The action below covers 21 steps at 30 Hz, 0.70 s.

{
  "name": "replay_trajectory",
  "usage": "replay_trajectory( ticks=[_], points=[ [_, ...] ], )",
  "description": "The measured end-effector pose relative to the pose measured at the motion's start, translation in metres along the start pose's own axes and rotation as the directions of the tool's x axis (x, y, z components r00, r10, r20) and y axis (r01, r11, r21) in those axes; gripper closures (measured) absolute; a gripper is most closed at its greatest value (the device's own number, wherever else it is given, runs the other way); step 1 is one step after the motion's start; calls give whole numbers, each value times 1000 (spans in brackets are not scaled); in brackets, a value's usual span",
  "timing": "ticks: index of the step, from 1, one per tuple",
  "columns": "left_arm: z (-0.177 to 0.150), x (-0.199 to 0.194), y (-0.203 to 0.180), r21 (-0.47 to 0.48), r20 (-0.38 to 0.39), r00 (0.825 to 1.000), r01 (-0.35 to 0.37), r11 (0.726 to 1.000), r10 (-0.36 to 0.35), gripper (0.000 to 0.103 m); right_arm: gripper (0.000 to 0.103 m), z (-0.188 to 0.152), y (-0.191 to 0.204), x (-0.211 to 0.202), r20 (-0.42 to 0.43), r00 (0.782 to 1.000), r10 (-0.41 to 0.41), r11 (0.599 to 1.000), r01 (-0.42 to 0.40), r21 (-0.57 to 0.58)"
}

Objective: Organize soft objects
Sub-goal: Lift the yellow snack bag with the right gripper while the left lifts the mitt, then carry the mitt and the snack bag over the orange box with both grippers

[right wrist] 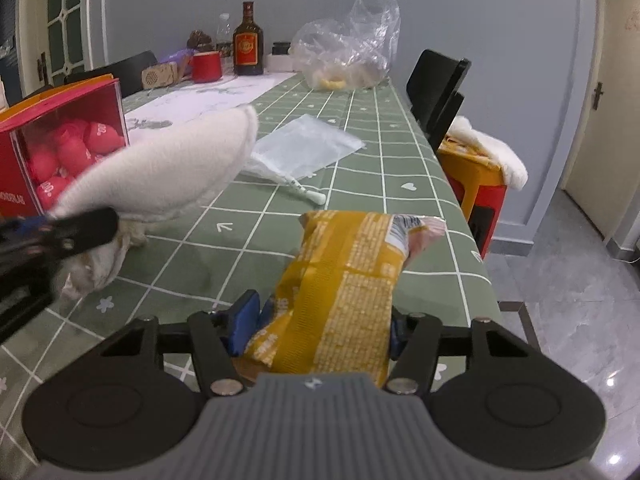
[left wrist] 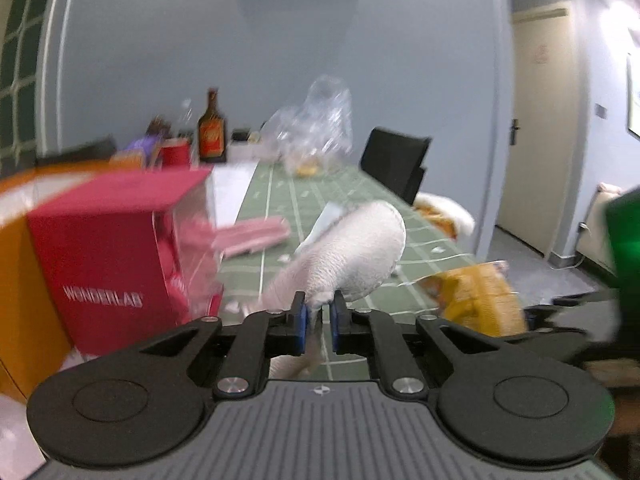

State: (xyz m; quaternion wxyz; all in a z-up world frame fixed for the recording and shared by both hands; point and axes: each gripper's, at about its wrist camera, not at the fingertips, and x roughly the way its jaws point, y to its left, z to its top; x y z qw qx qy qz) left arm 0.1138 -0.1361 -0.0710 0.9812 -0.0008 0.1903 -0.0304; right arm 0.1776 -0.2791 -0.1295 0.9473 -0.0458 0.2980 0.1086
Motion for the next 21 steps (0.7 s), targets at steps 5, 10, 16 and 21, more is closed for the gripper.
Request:
replay_trajectory(
  ticks=[5, 10, 16, 21],
  points=[
    [8, -27, 7, -26, 20, 998, 62, 998, -61, 95, 43, -1, -1, 0, 9, 1000, 1, 1000, -1, 1],
    [18, -50, 24, -55, 75, 995, 72, 996, -68, 95, 43, -1, -1, 0, 8, 1000, 1, 1000, -1, 1],
    [40, -79, 44, -61, 149, 985, 93, 994, -83, 95, 43, -1, 0, -1, 8, 1000, -2, 1000, 2, 6],
    [64, -105, 61, -50, 216, 974, 88, 995, -76, 95, 44, -1, 8, -4, -7, 1000, -27, 999, 28, 33]
  ],
)
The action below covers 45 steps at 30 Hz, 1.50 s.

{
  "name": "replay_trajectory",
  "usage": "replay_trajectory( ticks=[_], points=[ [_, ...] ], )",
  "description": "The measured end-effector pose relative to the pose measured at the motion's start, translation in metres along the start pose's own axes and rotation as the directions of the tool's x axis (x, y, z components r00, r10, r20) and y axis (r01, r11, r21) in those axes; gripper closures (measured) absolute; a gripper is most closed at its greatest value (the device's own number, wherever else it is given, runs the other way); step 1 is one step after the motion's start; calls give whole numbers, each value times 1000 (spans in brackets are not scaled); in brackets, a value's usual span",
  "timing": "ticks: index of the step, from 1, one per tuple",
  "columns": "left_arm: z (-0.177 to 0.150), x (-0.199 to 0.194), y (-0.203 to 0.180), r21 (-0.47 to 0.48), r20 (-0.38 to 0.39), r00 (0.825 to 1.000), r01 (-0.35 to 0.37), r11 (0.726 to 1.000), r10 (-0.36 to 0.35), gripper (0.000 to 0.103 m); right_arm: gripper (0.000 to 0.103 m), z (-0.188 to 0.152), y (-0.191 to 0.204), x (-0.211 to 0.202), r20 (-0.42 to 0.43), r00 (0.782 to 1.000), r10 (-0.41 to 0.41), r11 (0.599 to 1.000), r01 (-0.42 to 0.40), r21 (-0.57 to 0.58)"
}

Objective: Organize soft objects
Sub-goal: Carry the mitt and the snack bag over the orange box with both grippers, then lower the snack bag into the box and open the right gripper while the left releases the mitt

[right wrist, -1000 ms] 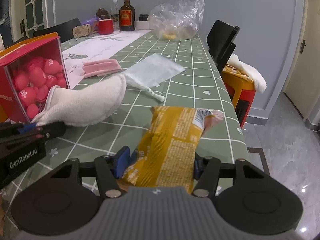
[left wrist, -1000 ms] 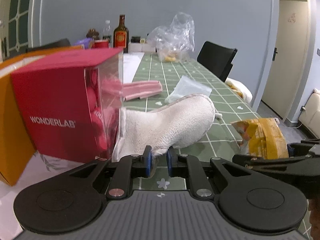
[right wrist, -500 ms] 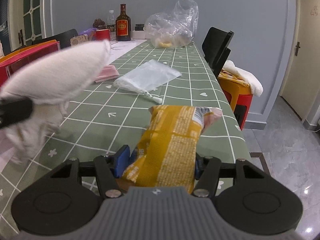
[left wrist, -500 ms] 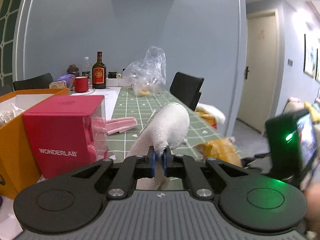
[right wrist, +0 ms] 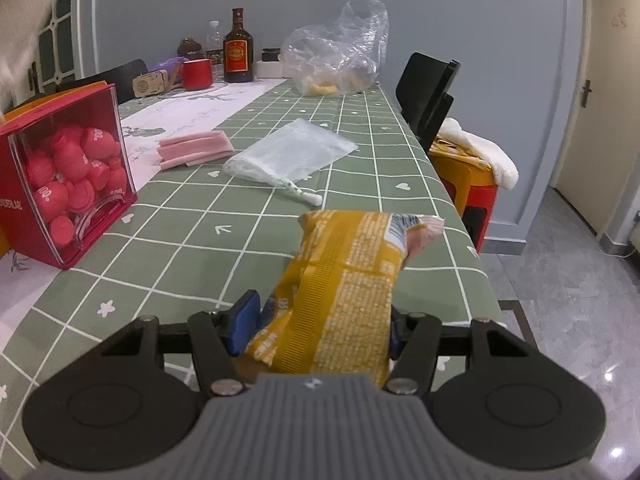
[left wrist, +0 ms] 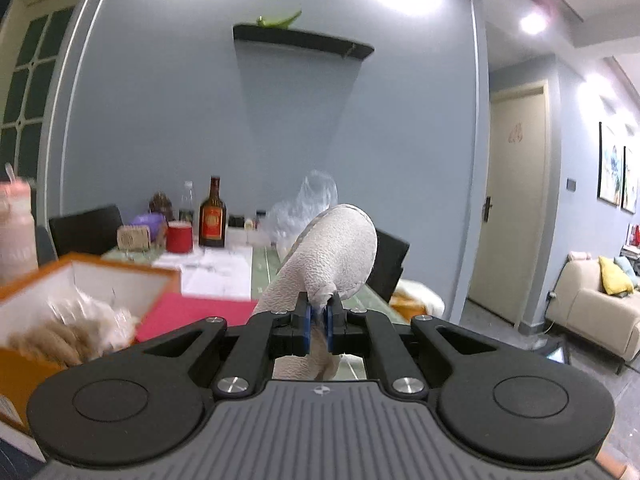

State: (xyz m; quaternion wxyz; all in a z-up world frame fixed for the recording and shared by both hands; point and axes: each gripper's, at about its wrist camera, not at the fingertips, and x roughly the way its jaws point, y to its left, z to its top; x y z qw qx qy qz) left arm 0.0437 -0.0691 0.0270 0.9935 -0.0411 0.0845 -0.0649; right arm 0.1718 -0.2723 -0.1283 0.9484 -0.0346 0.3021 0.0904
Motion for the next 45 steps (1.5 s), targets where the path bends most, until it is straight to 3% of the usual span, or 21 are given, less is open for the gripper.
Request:
replay_trajectory(
  ticks=[5, 10, 15, 17, 20, 25, 30, 35, 39, 45],
  points=[
    [36, -11, 18, 39, 14, 1000, -16, 999, 16, 95, 48, 7, -4, -4, -31, 999, 15, 994, -12, 105],
    [76, -27, 50, 15, -5, 1000, -11, 1000, 11, 95, 49, 20, -1, -22, 8, 998, 61, 984, -62, 169],
    [104, -59, 70, 81, 133, 985, -119, 990, 108, 95, 50, 46, 14, -50, 86, 992, 96, 979, -110, 173],
    [114, -68, 79, 84, 154, 979, -147, 986, 133, 95, 50, 60, 23, -66, 138, 984, 117, 977, -139, 162],
    [129, -74, 96, 69, 137, 980, -156, 985, 145, 95, 50, 84, 42, -88, 211, 964, 163, 971, -194, 139],
    [133, -67, 121, 90, 130, 966, -235, 968, 222, 95, 50, 125, 86, -105, 279, 913, 298, 939, -334, 88],
    [125, -55, 159, 31, 7, 975, -223, 974, 223, 95, 50, 154, 155, -94, 257, 851, 459, 877, -480, 23],
    [103, -53, 194, 0, -60, 978, -198, 980, 198, 95, 50, 164, 230, -63, 163, 823, 544, 838, -545, -40],
    [98, -44, 215, 5, -103, 972, -214, 977, 214, 95, 50, 158, 280, -40, 91, 855, 510, 858, -498, -126],
    [85, -35, 235, 29, -158, 961, -225, 974, 227, 95, 50, 152, 300, -11, 45, 891, 453, 882, -440, -168]
  ],
)
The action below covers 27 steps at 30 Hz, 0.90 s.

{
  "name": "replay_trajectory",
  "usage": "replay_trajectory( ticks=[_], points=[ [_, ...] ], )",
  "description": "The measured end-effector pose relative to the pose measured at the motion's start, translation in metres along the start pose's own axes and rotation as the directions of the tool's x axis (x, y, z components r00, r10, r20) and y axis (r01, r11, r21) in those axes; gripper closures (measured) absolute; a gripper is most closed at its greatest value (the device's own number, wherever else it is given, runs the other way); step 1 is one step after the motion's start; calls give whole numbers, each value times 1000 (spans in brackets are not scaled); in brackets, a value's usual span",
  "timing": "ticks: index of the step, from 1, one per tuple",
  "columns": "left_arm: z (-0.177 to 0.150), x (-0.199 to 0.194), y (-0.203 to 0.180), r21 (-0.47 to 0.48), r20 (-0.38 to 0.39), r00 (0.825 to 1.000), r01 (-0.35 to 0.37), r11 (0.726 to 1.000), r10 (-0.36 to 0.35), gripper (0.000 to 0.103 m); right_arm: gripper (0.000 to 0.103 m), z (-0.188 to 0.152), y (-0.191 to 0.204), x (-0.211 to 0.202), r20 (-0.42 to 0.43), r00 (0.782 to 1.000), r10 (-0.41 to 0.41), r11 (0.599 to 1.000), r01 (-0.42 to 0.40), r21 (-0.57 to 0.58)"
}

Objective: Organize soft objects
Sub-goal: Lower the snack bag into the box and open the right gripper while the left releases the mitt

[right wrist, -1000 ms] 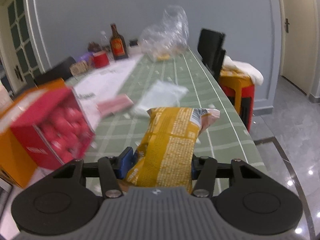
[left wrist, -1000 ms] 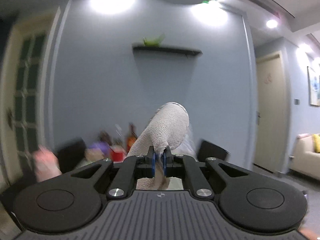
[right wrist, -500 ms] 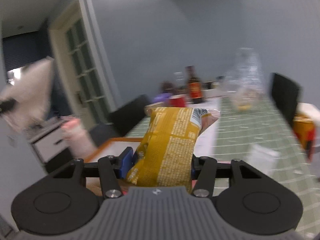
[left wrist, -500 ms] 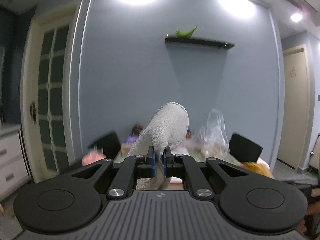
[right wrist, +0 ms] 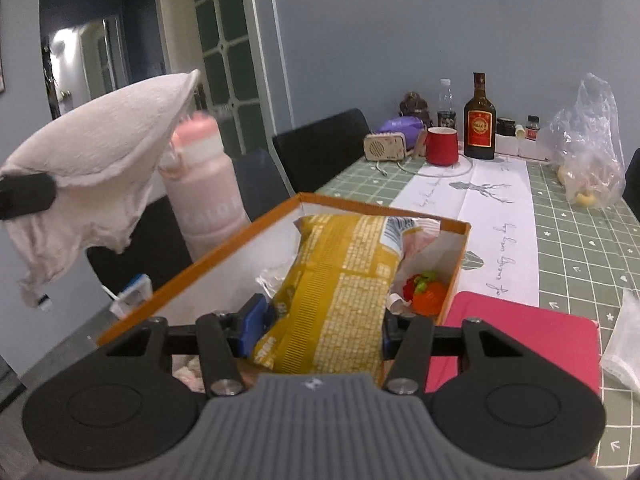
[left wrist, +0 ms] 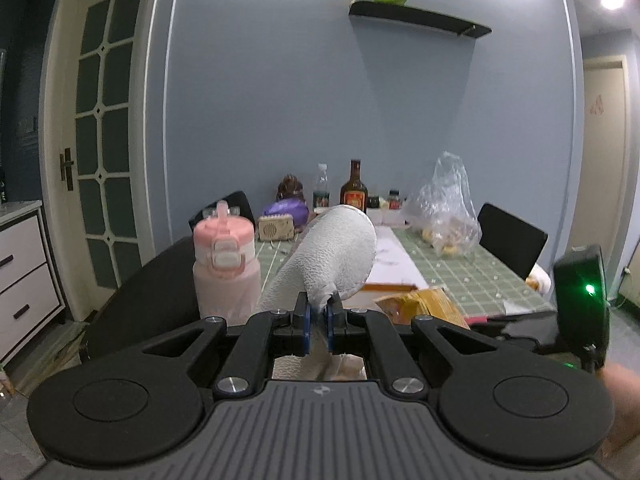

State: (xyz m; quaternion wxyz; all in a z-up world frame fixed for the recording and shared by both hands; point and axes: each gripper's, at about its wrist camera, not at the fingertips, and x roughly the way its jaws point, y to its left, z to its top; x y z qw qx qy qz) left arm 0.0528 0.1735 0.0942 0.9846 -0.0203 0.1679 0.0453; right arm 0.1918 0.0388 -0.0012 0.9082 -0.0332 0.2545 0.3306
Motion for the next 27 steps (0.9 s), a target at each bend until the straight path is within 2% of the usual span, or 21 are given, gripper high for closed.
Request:
replay_trajectory(
  ticks=[3, 5, 6, 7, 8, 10, 14, 17, 21, 27],
  points=[
    [-4, 9, 4, 8, -21, 1000, 4, 1000, -4, 95, 48, 0, -1, 11, -7, 1000, -23, 1000, 23, -19],
    [-7, 16, 5, 8, -37, 999, 3, 1000, -3, 95, 42, 0, -4, 10, 37, 998, -55, 999, 55, -3],
    [-8, 20, 6, 6, -48, 999, 6, 1000, -5, 95, 36, 0, -5, 7, 68, 996, -61, 998, 62, -2],
    [-9, 23, 7, 0, -59, 998, 9, 1000, -9, 95, 20, 0, -6, 4, 95, 994, -58, 998, 59, -3],
    [-12, 26, 8, -5, -70, 997, 15, 1000, -16, 95, 14, 0, -8, -1, 128, 991, -49, 999, 50, -2],
    [-16, 32, 8, -8, -88, 996, 25, 1000, -26, 95, 14, -2, -14, -10, 172, 984, -45, 999, 46, -2],
    [-23, 46, -1, 7, -119, 992, 43, 999, -41, 95, 9, -4, -28, -25, 245, 966, -87, 996, 92, -8],
    [-28, 57, -14, 21, -142, 988, 57, 998, -53, 95, 9, -6, -46, -29, 270, 957, -103, 994, 105, 8],
    [-34, 73, -32, 27, -194, 976, 105, 994, -97, 95, 9, -16, -71, -34, 290, 951, -109, 993, 91, 77],
    [-46, 92, -56, 91, -226, 971, 101, 991, -78, 95, 9, -44, -101, -37, 353, 932, -82, 988, 29, 152]
  ],
)
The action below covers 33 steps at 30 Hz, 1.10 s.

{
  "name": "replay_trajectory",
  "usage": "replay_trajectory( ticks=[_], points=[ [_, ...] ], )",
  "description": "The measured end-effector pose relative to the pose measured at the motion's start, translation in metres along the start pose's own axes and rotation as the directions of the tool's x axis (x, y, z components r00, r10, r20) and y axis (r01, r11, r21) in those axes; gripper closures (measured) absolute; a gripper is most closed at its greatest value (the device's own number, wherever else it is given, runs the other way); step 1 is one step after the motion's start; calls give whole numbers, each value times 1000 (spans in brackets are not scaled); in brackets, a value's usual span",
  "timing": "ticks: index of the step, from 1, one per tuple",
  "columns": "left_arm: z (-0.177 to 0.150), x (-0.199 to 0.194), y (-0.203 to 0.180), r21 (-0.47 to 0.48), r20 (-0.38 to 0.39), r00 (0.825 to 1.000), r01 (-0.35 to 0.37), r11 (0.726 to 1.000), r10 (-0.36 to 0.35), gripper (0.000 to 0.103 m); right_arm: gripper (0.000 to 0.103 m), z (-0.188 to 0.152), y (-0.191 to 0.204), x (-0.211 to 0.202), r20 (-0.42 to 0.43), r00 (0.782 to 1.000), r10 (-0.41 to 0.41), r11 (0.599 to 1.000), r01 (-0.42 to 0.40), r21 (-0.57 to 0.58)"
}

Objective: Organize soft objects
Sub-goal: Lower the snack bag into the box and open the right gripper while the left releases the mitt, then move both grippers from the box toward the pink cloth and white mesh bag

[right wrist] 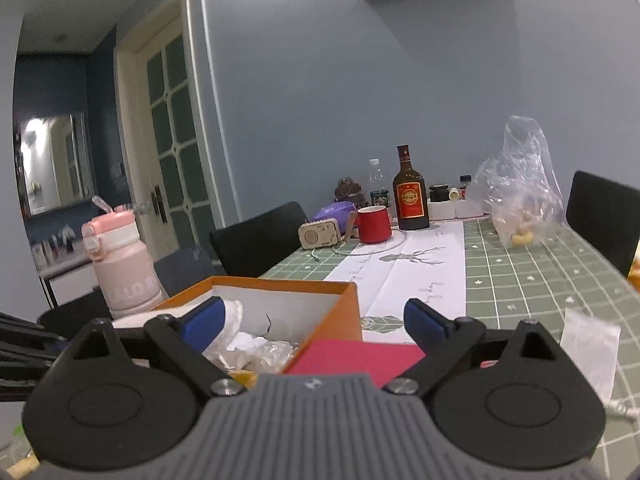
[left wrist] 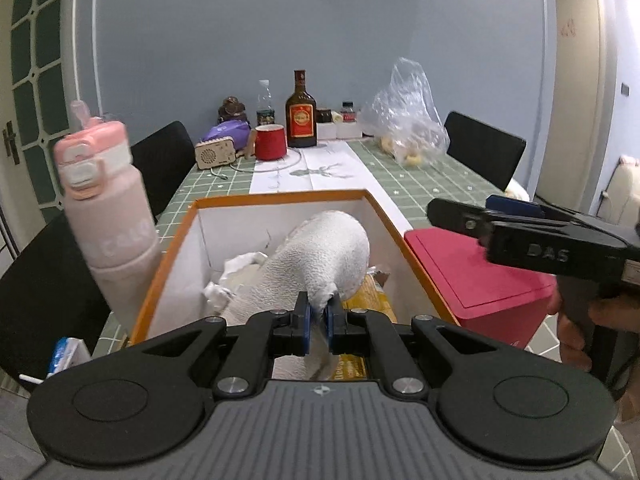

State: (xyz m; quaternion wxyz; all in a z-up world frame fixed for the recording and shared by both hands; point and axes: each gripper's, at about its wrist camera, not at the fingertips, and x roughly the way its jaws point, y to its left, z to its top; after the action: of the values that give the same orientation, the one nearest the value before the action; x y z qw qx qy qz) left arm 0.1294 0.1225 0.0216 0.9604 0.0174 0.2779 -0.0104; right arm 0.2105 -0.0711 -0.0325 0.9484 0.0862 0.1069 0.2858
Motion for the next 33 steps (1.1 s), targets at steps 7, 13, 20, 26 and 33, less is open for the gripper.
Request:
replay_trajectory(
  ticks=[7, 13, 20, 26, 33],
  points=[
    [-6, 22, -8, 26, -108, 993, 44, 999, -40, 95, 9, -9, -17, -6, -3, 1000, 10, 998, -10, 66],
    [-18, 43, -11, 34, -214, 975, 69, 997, -60, 78, 9, -13, -26, -11, -12, 1000, 21, 992, -19, 123],
    [-25, 23, 3, -9, -156, 970, 189, 982, -188, 25, 10, -14, -27, -11, -17, 1000, 22, 994, -20, 109],
    [-11, -32, 6, 107, -49, 988, 151, 983, -147, 21, 10, -14, -29, -12, -14, 1000, 23, 993, -22, 116],
    [19, -49, 3, 138, 63, 998, -27, 990, 19, 23, 10, -16, -29, -12, -3, 1000, 22, 993, -22, 119]
  ],
)
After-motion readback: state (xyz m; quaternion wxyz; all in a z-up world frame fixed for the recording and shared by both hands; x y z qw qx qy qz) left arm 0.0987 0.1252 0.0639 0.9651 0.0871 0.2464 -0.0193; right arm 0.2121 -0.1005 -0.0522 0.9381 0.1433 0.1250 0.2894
